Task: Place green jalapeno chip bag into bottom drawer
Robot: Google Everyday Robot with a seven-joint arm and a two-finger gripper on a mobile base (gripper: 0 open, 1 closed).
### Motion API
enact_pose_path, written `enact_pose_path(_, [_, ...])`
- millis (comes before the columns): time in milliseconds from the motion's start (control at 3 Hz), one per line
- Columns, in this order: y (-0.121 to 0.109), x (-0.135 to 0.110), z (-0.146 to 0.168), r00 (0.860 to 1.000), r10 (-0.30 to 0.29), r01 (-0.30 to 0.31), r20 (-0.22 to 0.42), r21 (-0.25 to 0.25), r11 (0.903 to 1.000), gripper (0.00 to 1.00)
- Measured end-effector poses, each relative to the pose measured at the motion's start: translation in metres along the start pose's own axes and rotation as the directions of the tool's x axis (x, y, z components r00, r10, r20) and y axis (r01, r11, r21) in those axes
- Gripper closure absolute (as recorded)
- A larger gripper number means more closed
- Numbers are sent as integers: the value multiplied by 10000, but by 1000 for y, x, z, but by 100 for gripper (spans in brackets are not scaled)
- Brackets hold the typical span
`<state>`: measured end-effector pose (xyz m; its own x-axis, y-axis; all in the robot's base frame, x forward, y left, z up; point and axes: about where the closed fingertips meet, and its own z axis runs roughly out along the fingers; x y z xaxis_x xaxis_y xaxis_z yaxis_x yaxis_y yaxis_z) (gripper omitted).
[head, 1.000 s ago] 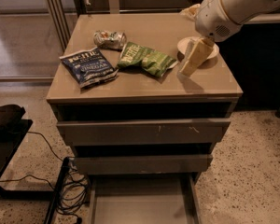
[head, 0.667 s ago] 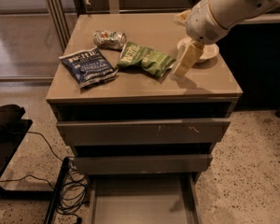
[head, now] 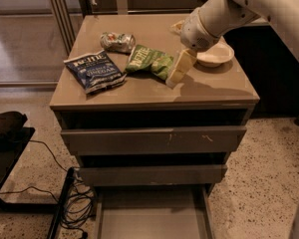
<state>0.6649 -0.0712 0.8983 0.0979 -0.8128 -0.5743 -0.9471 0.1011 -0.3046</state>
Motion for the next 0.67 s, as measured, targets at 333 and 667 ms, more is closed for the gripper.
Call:
enact_pose_path(333, [-11, 10, 21, 9994, 355, -356, -40, -141, 9993, 0])
enact_pose_path(667, [-15, 23, 36, 9972, 722, -727, -208, -237, 9971, 0])
